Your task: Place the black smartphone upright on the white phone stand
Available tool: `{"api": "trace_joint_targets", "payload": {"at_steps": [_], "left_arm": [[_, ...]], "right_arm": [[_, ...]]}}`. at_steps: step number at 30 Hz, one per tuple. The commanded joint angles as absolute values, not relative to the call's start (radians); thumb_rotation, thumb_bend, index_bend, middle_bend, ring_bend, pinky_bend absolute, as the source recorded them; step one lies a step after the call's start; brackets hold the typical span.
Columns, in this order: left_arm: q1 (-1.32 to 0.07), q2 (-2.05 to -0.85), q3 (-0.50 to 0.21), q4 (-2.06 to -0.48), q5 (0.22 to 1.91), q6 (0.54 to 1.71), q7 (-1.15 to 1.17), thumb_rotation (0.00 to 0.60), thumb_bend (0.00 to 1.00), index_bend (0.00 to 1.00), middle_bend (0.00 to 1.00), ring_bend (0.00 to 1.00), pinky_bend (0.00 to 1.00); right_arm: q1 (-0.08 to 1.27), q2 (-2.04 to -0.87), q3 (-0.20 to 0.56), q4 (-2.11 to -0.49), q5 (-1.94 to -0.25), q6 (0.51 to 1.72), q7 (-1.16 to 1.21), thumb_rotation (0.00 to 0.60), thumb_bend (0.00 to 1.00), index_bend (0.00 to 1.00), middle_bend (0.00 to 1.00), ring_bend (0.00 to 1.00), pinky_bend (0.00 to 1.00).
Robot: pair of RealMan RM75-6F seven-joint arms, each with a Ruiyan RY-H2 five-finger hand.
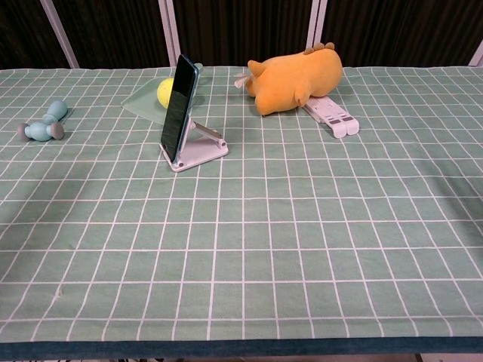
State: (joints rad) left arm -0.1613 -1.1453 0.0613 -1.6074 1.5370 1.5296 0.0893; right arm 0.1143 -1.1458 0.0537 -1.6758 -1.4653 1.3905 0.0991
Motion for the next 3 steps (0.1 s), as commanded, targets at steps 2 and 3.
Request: {"api": "trace_joint_targets", "payload": {"at_steps": [2, 3], "left_arm": [[-0.154, -1.150, 0.060, -1.609, 1.532, 1.518, 0.081, 0.600, 0.11, 0.00, 0.00, 0.00, 0.00], [-0.155, -1.147, 0.058, -1.615, 1.528, 1.508, 0.077, 0.600, 0.11, 0.00, 0.00, 0.00, 0.00]], "right_arm": [[0.113, -1.146, 0.054, -1.675, -1.468, 1.394, 0.097, 0.600, 0.14, 0.00, 0.00, 0.00, 0.19], [0.113, -1.146, 0.054, -1.675, -1.469, 1.394, 0.096, 0.600, 0.14, 0.00, 0.00, 0.00, 0.19]]}}
